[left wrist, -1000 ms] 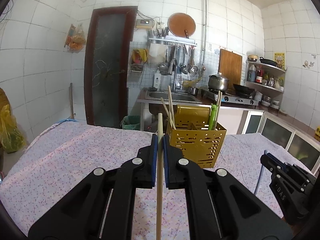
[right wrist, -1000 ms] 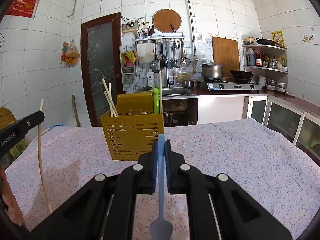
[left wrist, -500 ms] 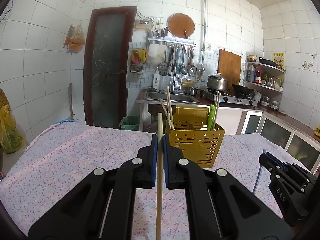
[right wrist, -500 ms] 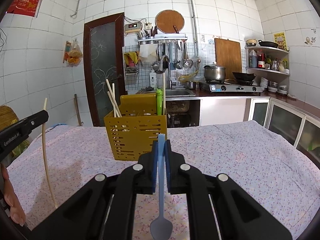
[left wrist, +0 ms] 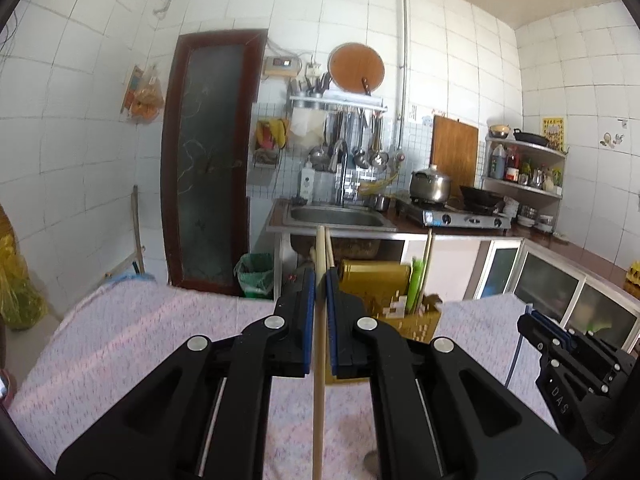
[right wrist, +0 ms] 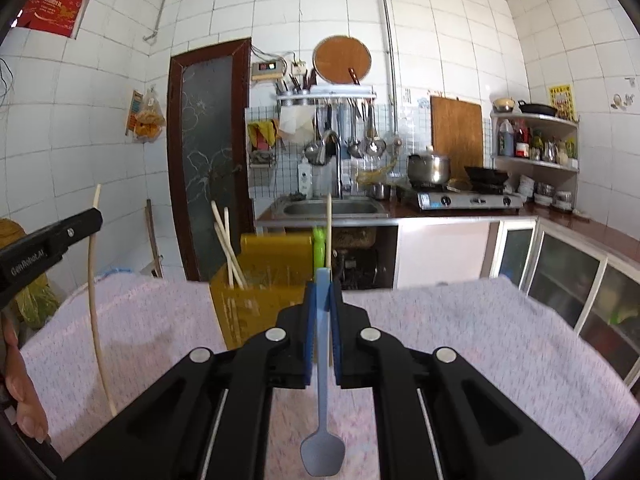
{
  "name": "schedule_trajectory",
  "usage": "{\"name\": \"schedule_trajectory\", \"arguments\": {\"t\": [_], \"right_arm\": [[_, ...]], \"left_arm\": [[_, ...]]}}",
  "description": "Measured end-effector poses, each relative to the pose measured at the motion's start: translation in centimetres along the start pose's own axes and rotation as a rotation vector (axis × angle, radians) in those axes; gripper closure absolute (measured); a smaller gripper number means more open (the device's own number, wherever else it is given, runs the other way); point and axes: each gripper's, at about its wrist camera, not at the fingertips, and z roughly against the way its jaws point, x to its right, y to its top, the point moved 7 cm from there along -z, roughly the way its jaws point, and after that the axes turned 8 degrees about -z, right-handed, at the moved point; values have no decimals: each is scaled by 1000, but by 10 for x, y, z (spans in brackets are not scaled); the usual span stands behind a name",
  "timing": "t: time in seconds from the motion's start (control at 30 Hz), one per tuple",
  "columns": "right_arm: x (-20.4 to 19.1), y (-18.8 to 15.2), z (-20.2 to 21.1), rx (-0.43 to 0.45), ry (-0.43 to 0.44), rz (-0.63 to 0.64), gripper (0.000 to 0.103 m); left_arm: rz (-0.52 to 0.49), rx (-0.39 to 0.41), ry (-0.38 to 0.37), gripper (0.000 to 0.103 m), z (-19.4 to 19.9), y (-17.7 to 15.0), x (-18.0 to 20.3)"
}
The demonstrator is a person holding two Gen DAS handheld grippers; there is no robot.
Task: Organize utensils
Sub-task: 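Lift the chopstick and grey spatula and carry both over the holder, then drop the chopstick and spatula into the holder and open both tools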
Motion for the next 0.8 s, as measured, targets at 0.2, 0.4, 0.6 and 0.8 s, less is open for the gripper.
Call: {"name": "schedule_trajectory", "arguments": {"t": [0.2, 0.4, 0.6, 0.8], "right_arm": [[-9, 64, -12, 70, 11, -2, 96], [-19, 113, -52, 112, 23, -2, 96], [-26, 132, -100, 124, 50, -24, 96], [-26, 110, -154, 91, 63, -30, 96]], "left_arm": [[-5, 58, -12, 99, -21, 50, 2], [16, 128, -24, 99, -60, 98, 8], [40, 185, -41, 99, -109, 131, 16], [55, 170, -60, 99, -164, 113, 28]]}}
